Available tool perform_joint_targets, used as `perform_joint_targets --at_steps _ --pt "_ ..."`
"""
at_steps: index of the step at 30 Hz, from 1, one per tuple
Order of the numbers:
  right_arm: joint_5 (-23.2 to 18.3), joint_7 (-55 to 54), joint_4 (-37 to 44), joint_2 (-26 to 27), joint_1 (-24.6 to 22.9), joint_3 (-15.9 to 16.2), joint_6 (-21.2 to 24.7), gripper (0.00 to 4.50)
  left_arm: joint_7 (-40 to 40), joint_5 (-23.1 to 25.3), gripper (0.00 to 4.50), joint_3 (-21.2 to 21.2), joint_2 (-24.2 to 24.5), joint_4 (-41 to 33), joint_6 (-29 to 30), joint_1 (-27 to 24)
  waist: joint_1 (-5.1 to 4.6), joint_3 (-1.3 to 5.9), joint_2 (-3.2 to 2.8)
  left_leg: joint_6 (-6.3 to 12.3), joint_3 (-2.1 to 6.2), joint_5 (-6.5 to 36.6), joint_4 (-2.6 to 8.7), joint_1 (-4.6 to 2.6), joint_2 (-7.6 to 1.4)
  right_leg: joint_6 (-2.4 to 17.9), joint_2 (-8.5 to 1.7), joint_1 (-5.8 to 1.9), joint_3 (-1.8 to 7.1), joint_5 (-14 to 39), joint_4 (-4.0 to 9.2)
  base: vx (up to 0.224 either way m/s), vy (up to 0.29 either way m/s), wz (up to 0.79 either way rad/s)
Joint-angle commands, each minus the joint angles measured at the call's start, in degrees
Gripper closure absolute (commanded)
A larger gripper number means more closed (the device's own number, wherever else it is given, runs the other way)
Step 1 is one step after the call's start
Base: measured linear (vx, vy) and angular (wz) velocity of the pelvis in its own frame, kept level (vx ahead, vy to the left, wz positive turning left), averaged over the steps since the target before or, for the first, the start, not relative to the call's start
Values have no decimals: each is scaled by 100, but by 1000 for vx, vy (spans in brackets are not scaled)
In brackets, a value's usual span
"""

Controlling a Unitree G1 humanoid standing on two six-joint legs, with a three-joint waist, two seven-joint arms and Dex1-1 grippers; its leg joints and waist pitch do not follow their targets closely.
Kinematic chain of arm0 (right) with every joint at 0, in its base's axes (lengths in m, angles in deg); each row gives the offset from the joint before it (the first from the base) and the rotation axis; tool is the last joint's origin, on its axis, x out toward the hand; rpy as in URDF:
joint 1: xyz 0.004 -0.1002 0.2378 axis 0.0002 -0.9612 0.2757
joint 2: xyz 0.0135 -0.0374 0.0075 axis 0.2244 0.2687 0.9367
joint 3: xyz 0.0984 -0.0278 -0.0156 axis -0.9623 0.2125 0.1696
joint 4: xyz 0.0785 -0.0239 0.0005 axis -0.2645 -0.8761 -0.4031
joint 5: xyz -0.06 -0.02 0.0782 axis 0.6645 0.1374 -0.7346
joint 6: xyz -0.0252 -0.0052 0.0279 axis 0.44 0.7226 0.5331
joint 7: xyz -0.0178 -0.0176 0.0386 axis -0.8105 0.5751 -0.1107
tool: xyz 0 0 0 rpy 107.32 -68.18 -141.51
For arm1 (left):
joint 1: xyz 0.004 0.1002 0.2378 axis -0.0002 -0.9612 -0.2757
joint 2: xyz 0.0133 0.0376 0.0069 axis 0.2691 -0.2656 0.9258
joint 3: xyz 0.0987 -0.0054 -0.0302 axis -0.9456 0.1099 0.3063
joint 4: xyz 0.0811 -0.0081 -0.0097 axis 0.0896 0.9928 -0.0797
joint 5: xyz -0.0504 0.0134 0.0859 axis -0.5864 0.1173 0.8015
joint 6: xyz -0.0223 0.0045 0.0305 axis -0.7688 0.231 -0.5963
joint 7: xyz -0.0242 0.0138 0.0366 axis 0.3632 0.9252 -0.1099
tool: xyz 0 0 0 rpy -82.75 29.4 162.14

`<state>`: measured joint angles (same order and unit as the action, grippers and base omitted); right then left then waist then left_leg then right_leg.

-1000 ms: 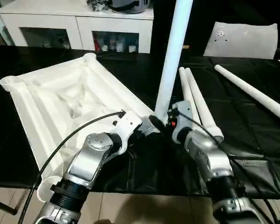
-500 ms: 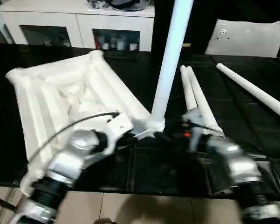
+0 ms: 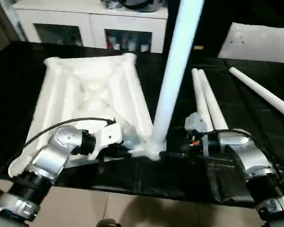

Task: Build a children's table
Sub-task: Rotate leg to tighten

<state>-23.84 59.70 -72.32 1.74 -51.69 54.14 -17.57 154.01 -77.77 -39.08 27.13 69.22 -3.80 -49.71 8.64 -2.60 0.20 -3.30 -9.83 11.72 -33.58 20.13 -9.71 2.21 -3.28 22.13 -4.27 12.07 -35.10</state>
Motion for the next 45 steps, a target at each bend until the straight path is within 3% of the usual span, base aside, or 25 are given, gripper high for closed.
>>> perform_joint_targets --at_steps 1,8,19,25,29,32,34,36,38,39,40,41,42,43,45 --pt "39 136 -38 -33 112 105 -91 7 318 169 450 -344 62 60 -204 47 -20 321 -31 375 122 613 373 -37 -420 1231 -587 -263 346 454 348 0 0 0" --pt "8 423 -165 111 168 299 -212 60 464 232 450 -424 63 287 -493 148 -13 314 2 339 125 710 382 -29 -421 1142 -602 -266 350 753 370 0 0 0" --pt "-18 492 -428 324 279 357 -289 163 503 230 450 -479 23 361 -593 161 24 325 5 346 119 606 375 -30 -422 1145 -599 -257 347 660 345 0 0 0" --pt "-64 556 -445 361 235 346 -183 177 474 237 450 -472 36 360 -551 131 30 332 6 326 120 592 373 -32 -420 1130 -597 -258 348 642 340 0 0 0" --pt "-245 409 -241 483 37 260 145 178 204 178 450 -363 -76 241 -196 13 34 327 -16 321 123 624 378 -31 -432 1168 -600 -258 346 601 341 0 0 0" --pt "-274 -344 -28 847 -168 139 462 178 -499 -9 450 -67 -488 19 472 -115 19 306 -31 240 120 789 397 -40 -427 1127 -604 -256 354 869 375 0 0 0" --pt "-191 -867 11 1106 -257 113 595 178 -963 -83 450 103 -777 -120 881 -150 -20 252 -21 67 152 1255 459 -61 -419 970 -641 -252 353 1804 485 0 0 0" --pt "-106 -1370 -22 1372 -299 81 745 178 -1405 -119 450 246 -1064 -231 1236 -162 -85 231 -17 -48 165 1433 480 -80 -416 832 -642 -221 365 2275 539 0 0 0" --pt "-85 -1868 -70 1690 -311 -13 948 178 -1887 -124 450 391 -1387 -355 1615 -165 -135 216 -22 -83 189 1557 498 -72 -387 694 -645 -243 362 2613 566 0 0 0" --pt "-81 -2120 -95 1867 -296 -72 1022 178 -2157 -95 450 463 -1585 -427 1807 -161 -162 200 -17 -66 197 1707 503 -95 -377 568 -638 -212 343 2918 632 0 0 0" --pt "-75 -2212 -110 1924 -285 -90 1045 178 -2257 -85 450 490 -1660 -450 1871 -159 -183 209 -14 -77 191 1753 495 -124 -388 550 -651 -198 357 2969 639 0 0 0" --pt "-76 -2891 -279 2317 -147 -283 1228 178 -2951 54 450 642 -2151 -550 2185 -103 -241 209 -2 -69 193 1700 501 -115 -384 564 -637 -193 370 2911 639 0 0 0" --pt "-76 -2953 -296 2351 -132 -303 1246 178 -3013 70 450 654 -2194 -557 2208 -97 -247 212 -1 -70 199 1667 500 -116 -379 561 -634 -190 361 2890 645 0 0 0" --pt "-96 -3209 -397 2479 -54 -405 1297 178 -3250 125 450 700 -2360 -553 2264 -61 -254 237 14 -32 200 1508 494 -95 -367 565 -632 -221 359 2714 620 0 0 0" --pt "-157 -3478 -478 2659 36 -530 1387 178 -3601 208 450 753 -2610 -572 2374 -8 -258 249 -16 53 176 1283 481 -82 -376 655 -606 -212 382 2199 590 0 0 0"
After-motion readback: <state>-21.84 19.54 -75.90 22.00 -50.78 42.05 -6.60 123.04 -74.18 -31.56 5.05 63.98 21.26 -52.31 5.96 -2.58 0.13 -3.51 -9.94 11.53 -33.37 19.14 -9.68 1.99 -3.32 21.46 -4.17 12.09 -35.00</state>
